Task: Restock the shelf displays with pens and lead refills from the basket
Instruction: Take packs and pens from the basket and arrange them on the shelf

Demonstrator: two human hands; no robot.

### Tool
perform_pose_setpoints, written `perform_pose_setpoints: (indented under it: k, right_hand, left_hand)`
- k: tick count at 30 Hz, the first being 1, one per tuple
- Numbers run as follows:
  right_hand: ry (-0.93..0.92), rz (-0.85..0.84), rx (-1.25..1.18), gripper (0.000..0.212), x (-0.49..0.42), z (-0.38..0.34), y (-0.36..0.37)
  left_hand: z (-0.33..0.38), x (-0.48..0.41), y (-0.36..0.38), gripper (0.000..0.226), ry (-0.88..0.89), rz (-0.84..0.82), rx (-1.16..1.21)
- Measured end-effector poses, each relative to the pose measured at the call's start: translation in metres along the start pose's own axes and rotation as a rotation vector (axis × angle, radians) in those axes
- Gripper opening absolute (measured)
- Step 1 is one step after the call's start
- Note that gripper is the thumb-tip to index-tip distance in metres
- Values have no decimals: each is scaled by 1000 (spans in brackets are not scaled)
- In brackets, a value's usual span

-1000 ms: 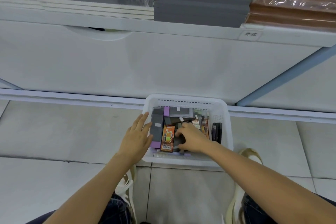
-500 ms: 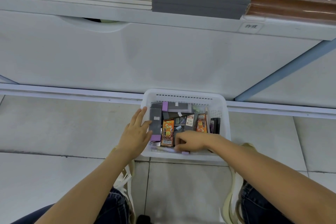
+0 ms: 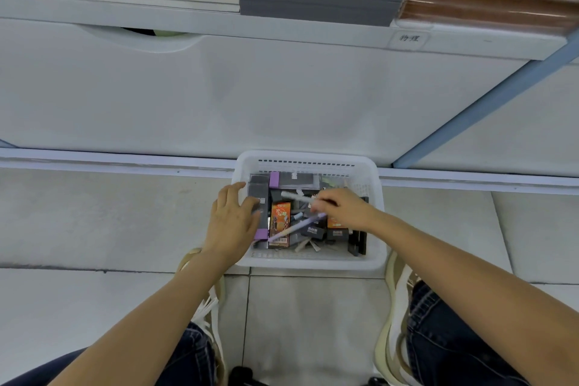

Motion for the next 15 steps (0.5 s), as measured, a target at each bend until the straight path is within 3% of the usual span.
perform_pose_setpoints:
  k: [2, 3, 5, 7, 9, 11, 15]
  right_hand:
    - [1, 133, -116, 22, 2, -3, -9]
    - [-1, 159, -198, 21, 2, -6, -9]
    - [-31, 111, -276, 20, 3, -17, -3]
    - [-92, -5, -254, 22, 3, -28, 9]
    - [-123, -81, -289, 24, 2, -33, 20]
    - [-51, -12, -342, 25, 0, -28, 18]
    - [265, 465, -173, 42, -10, 6, -3]
  left_hand:
    - [15, -1, -5, 27, -39, 37, 157]
    - [24, -3, -5, 36, -114, -53, 338]
    - [45, -5, -3, 48, -311, -398, 845]
    - [63, -3, 3, 44, -439, -548, 1161]
    - [71, -2, 6, 38, -504, -452, 1251]
    - [67, -3, 8, 35, -560, -313, 1236]
    - [44, -6, 8, 29, -665, -243, 1281]
Point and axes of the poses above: each hand's wrist, its own x-axis away from the middle knuckle, its own y-axis out of the palm, z = x × y, the point moved 2 cm from there along -x, towards the middle knuckle, and after that the axes turned 8 degrees about -y, right-handed, at the moved point
